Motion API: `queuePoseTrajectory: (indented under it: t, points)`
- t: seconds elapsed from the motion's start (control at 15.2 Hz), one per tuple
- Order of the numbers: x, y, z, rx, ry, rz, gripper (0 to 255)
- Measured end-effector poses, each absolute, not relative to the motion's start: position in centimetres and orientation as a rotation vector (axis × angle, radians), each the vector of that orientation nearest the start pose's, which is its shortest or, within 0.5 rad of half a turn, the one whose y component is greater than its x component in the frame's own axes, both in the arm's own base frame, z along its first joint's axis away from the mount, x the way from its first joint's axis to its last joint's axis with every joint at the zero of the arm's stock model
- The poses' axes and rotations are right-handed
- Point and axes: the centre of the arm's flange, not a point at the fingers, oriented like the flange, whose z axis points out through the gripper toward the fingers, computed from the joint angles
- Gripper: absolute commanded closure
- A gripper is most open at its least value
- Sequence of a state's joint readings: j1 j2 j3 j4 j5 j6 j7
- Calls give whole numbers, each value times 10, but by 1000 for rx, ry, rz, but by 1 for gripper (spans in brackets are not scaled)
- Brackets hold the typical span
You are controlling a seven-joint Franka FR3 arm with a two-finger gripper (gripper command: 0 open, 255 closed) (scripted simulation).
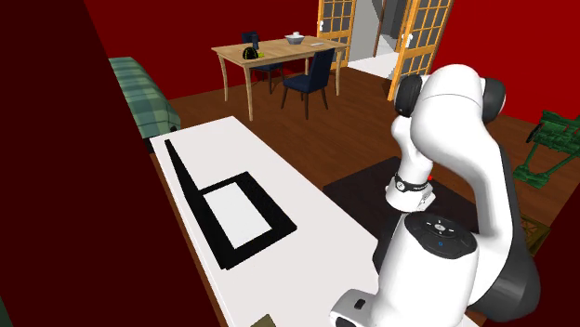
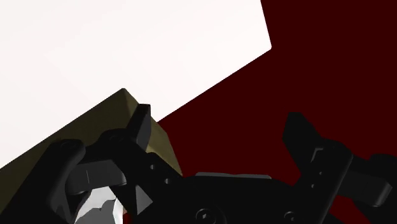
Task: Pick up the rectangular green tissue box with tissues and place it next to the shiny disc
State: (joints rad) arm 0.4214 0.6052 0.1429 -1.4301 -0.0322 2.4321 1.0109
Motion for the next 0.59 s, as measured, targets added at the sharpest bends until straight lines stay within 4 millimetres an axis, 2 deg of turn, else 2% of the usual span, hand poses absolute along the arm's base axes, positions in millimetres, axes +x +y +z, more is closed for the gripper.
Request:
queuePoseTrajectory:
  t: [0.2,0.59]
  points:
    - [638,376,414,-2723,649,-355,0]
    - [635,373,419,-2723,649,-354,0]
